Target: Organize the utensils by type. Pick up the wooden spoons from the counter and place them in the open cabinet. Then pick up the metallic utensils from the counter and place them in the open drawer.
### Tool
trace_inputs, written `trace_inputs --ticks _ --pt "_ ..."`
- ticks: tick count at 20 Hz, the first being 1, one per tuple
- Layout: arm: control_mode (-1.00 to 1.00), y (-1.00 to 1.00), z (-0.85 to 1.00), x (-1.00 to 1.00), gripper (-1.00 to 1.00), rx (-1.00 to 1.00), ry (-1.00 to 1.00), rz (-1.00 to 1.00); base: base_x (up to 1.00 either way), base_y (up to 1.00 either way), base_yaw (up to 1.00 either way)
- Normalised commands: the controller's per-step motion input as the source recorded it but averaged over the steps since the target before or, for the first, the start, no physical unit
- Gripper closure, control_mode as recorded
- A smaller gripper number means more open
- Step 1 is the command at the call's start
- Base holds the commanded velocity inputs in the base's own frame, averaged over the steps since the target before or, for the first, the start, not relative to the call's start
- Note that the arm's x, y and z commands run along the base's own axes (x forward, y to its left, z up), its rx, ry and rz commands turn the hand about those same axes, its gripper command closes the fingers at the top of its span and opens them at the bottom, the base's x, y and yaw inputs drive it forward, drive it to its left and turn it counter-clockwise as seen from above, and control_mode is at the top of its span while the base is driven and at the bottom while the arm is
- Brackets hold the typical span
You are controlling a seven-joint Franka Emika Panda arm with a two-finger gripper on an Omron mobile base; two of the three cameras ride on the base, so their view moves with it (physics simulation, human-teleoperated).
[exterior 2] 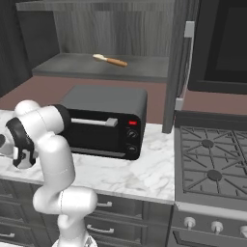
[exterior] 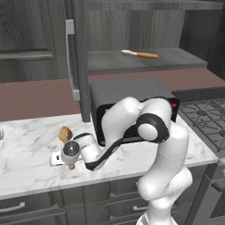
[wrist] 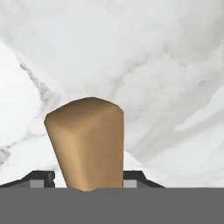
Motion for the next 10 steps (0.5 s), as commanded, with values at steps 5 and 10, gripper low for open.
trace_inputs --ticks 5,10 --pt "-1.00 0.00 -0.34 0.00 1.00 0.27 -0.21 0.00 0.00 0.00 0.00" --pt "-1.00 0.00 0.00 -0.17 1.00 0.30 -0.28 0.02 0.00 0.00 0.00"
